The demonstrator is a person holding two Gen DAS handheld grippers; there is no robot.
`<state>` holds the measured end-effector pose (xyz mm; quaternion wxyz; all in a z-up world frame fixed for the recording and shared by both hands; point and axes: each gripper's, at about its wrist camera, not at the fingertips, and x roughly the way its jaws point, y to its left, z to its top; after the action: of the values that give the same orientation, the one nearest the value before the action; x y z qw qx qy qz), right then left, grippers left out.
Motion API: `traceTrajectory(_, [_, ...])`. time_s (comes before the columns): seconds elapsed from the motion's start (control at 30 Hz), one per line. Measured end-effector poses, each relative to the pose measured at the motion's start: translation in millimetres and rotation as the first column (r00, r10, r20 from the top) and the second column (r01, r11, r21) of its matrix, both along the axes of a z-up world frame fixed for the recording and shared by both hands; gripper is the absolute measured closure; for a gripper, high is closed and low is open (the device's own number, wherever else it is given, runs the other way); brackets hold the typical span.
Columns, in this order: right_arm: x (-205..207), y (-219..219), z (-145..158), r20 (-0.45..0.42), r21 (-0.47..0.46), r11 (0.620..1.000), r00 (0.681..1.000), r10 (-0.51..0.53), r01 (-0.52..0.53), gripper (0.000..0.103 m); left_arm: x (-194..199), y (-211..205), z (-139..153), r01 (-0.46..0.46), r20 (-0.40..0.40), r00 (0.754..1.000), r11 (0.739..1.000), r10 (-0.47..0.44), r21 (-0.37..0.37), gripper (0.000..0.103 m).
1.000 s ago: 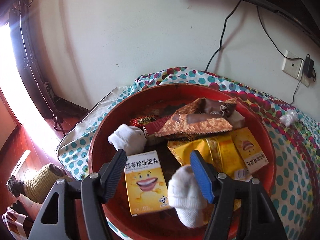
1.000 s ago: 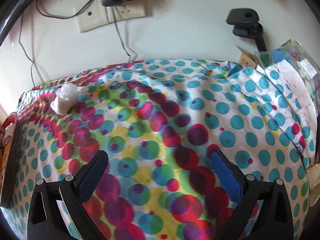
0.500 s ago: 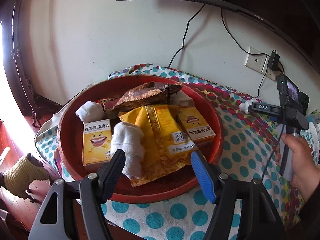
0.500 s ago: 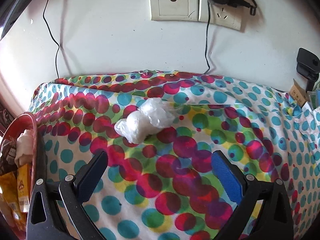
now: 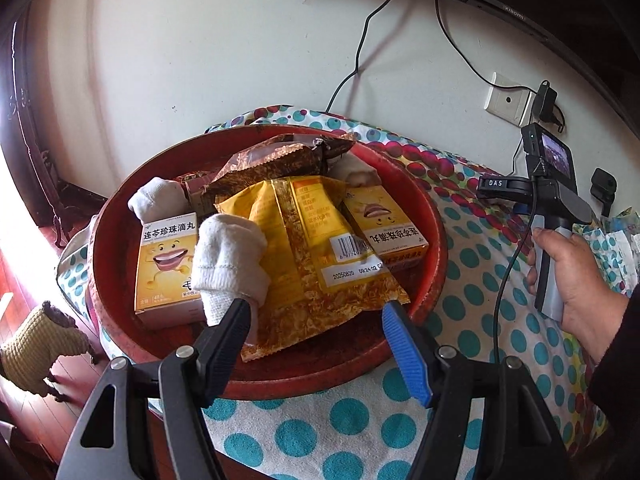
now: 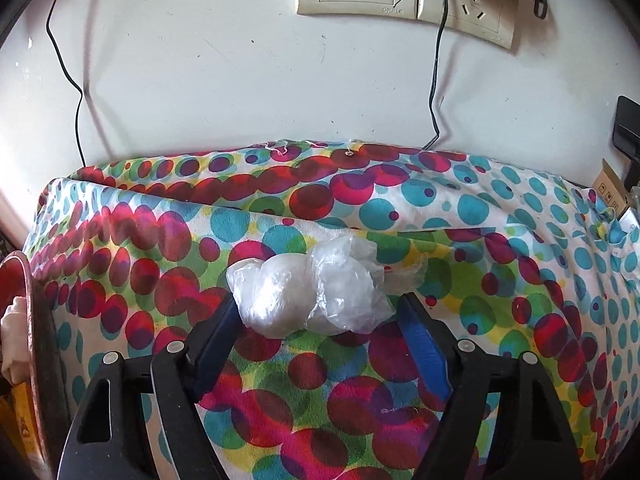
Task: Organize objects
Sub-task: 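Grasp the clear plastic bag on the cloth with the right gripper, then carry the clear plastic bag into the red tray and open the right gripper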
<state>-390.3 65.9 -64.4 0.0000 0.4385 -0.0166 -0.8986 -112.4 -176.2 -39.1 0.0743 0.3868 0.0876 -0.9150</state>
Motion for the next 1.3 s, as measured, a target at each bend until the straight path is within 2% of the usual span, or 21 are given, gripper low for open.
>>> traceTrajectory(0.03, [1.3,-0.2,0.5,-0.008,-0.001,1.0,1.0,0.001,-0.001,0.046,-0.3,0.9,-1.5,0.003,0.006,1.0,1.0,-0.003,0.002,0.033])
traceTrajectory(0.07, [2.1,-0.5,1.0,-0.011,0.003,1.0,1.0,0.004,-0.004,0.05,-0.4,2.2,-2.7,0.004,0.011,1.0,1.0,-0.004,0.0,0.033])
traceTrajectory(0.2, [5.8,-4.4,2.8,-0.018,0.011,0.999,0.999,0.038,-0.038,0.057,0.3,3.6,-0.3,0.013,0.004,1.0,1.0,-0.013,0.005,0.033])
traceTrajectory(0.63, [54.5,-10.2,41.0,-0.089,0.034,0.989,0.985,0.145,-0.143,0.058,11.0,7.7,19.6,0.017,-0.048,0.999,1.0,-0.017,-0.001,0.033])
traceTrajectory(0.93, [97.5,-16.9,63.6,-0.113,0.028,0.979,0.972,0.206,-0.204,0.058,27.1,21.8,41.8,0.011,-0.09,0.996,0.999,-0.014,-0.033,0.033])
traceTrajectory(1.13, [126.5,-42.1,80.3,-0.139,0.032,0.957,0.947,0.289,-0.288,0.058,36.0,27.3,46.7,0.015,-0.091,0.996,0.999,-0.017,-0.03,0.033])
traceTrajectory(1.3, [143.5,-82.5,88.6,-0.152,0.05,0.922,0.91,0.386,-0.383,0.058,38.6,26.9,46.2,0.008,-0.082,0.997,0.999,-0.01,-0.032,0.033])
